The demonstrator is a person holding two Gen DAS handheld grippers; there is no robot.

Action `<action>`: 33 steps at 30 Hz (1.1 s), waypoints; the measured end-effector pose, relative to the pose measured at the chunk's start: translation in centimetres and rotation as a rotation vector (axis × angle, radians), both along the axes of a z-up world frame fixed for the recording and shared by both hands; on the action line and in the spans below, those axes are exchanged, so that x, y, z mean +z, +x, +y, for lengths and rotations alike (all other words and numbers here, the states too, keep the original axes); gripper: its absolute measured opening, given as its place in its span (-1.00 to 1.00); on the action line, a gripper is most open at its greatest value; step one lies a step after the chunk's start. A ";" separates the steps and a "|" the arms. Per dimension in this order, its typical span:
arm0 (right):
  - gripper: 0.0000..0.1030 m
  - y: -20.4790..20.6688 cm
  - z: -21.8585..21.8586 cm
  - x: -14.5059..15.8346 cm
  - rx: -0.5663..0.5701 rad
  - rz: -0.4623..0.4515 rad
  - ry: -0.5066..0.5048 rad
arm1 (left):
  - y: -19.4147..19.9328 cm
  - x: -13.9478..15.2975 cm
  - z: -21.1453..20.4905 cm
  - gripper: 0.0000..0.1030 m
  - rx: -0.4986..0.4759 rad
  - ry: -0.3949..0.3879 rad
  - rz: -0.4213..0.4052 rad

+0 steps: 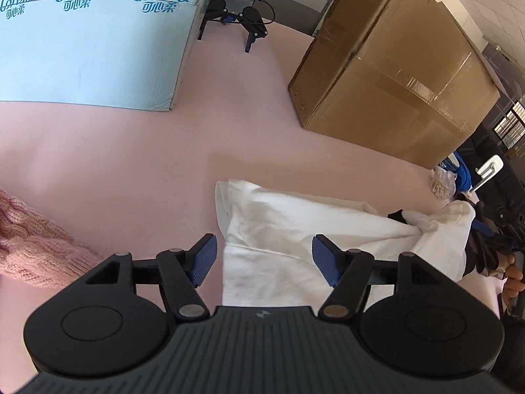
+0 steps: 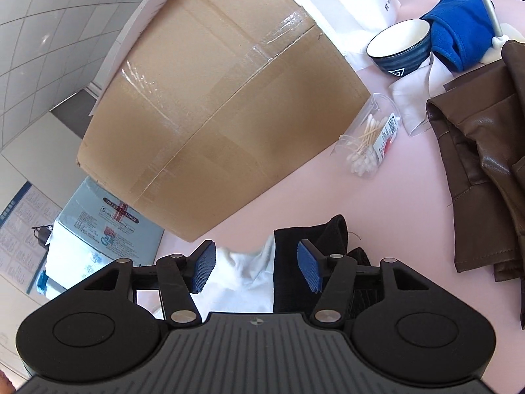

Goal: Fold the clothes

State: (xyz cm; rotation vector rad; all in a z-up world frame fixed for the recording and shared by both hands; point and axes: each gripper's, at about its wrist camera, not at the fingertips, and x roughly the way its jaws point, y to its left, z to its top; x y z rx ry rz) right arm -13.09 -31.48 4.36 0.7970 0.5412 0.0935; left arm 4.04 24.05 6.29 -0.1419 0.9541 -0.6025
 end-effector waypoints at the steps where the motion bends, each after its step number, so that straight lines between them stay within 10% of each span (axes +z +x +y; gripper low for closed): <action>1: 0.13 -0.2 0.2 -0.2 0.003 0.001 -0.012 | 0.0 -0.2 -0.4 0.09 -0.031 -0.003 0.015; 5: 0.15 -0.7 0.9 -0.8 0.018 0.009 -0.031 | 0.0 -0.6 -1.2 -0.63 -0.048 0.056 0.052; 8: 0.16 -0.6 1.2 -0.9 0.049 0.008 -0.033 | -0.2 -0.4 -0.7 -0.77 -0.031 0.021 0.059; 13: 0.16 -0.7 2.0 -0.8 0.080 -0.002 -0.055 | -0.7 2.0 0.6 -0.88 -0.035 -0.248 0.037; 24: 0.16 -0.9 3.9 -0.4 0.124 -0.052 -0.132 | 4.1 2.3 1.7 -0.90 0.260 -0.461 0.020; 33: 0.16 -1.2 3.6 -0.5 -0.006 -0.089 -0.221 | 7.5 -2.3 3.9 -0.90 0.487 -0.259 0.090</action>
